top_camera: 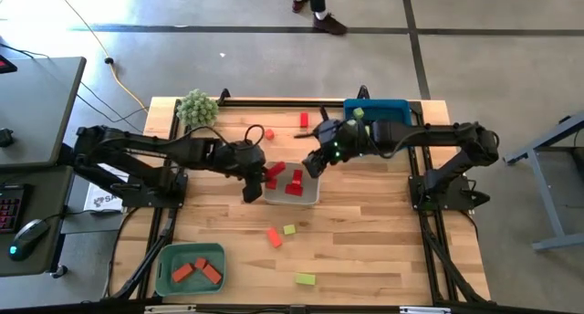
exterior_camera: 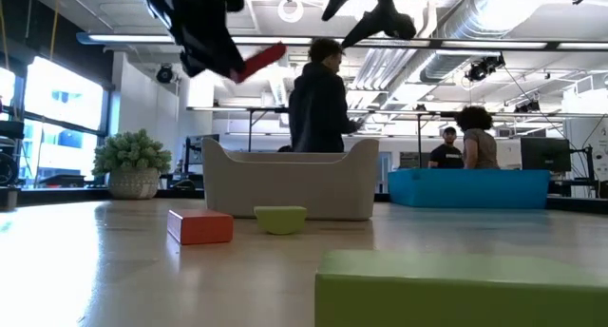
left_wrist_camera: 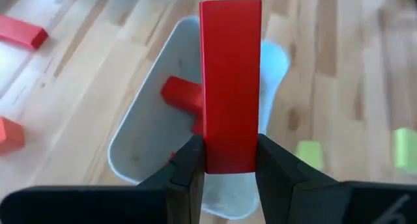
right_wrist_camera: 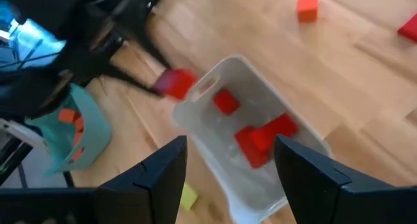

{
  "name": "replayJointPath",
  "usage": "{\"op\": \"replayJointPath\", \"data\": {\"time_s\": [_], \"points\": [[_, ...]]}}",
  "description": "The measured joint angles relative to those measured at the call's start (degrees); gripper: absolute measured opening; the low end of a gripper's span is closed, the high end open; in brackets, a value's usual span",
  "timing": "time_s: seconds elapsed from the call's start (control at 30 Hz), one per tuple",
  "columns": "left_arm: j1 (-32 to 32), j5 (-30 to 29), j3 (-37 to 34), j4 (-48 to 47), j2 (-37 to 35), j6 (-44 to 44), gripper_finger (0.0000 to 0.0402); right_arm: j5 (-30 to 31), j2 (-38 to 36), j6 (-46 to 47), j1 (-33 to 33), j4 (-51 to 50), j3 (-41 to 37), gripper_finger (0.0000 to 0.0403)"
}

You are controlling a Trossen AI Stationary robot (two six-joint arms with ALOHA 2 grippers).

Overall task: Sort & place blocks by color
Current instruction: Put the red wooden block into the white bin

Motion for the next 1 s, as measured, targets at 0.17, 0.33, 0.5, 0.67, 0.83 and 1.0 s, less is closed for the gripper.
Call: {"op": "replayJointPath", "data": {"time_s": [0.17, 0.33, 0.5, 0.67, 0.83, 1.0], "points": [[1.37, 3.18, -0.02, 0.60, 4.56, 2.29, 0.0089, 2.13, 0.00, 3.96, 3.75, -1.34, 0.00, 0.0216], [2.26, 5.50, -0.04, 2.26, 9.56, 4.41, 0.0100, 4.09, 0.00, 8.37, 7.30, -2.55, 0.00, 0.0216], [3.06, 6.18, -0.04, 3.74, 13.73, 4.45, 0.0109, 4.58, 0.00, 11.26, 10.75, -3.06, 0.00, 0.0216], [4.23, 9.41, -0.02, 3.99, 16.26, 4.43, 0.0110, 4.91, 0.00, 13.20, 13.52, -3.14, 0.00, 0.0216], [5.15, 13.11, -0.04, 3.91, 16.39, 4.20, 0.0111, 4.91, 0.01, 10.54, 16.36, -3.11, 0.00, 0.0216], [6.23, 14.63, -0.04, 3.75, 16.39, 2.90, 0.0111, 3.93, 1.28, 10.42, 19.11, -2.78, 0.00, 0.0216]]}}
